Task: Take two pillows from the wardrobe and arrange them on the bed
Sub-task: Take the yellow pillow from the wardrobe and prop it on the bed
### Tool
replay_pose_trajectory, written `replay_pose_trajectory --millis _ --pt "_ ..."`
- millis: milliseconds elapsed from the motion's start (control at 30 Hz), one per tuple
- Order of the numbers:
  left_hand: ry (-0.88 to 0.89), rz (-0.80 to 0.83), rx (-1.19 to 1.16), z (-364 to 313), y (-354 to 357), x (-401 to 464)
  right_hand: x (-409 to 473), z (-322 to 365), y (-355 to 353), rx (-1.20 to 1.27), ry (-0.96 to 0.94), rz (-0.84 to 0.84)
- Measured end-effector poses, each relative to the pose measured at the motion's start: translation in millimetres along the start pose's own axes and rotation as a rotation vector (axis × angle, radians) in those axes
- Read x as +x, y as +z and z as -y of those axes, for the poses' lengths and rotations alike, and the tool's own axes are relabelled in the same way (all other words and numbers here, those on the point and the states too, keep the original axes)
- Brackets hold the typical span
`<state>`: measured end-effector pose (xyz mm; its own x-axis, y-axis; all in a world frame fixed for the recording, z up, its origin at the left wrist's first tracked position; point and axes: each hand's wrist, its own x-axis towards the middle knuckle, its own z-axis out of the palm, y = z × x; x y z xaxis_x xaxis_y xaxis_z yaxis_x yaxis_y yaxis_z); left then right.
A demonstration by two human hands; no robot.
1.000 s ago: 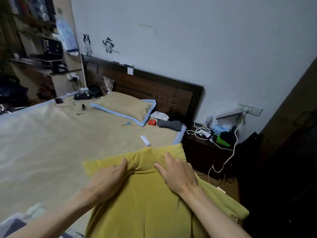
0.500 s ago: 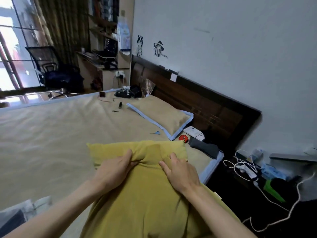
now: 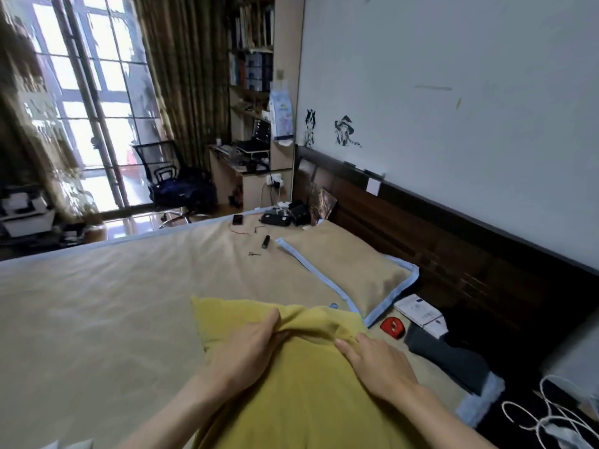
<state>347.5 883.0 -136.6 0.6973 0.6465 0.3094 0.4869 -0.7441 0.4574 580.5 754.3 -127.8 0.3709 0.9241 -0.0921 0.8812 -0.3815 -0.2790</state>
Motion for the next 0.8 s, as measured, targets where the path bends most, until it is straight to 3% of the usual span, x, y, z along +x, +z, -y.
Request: replay_pose_trajectory --millis 133,333,533,667,800 --pt "0.128 0.024 0.049 1 -1 70 67 -15 -29 0.064 0.02 0.192" --pt "0.351 0.047 0.225 44 -5 190 232 -6 -71 0.291 -0.02 -0.06" --pt "0.384 0.0 0.237 115 -49 311 383 22 -53 0.56 0.051 0.061" --pt "0.397 -0.07 0.249 141 -61 359 448 54 -51 0.477 -0.029 -0.025" --pt "0.411 -0.116 0.27 168 -67 375 503 69 -61 0.512 -0.142 0.0"
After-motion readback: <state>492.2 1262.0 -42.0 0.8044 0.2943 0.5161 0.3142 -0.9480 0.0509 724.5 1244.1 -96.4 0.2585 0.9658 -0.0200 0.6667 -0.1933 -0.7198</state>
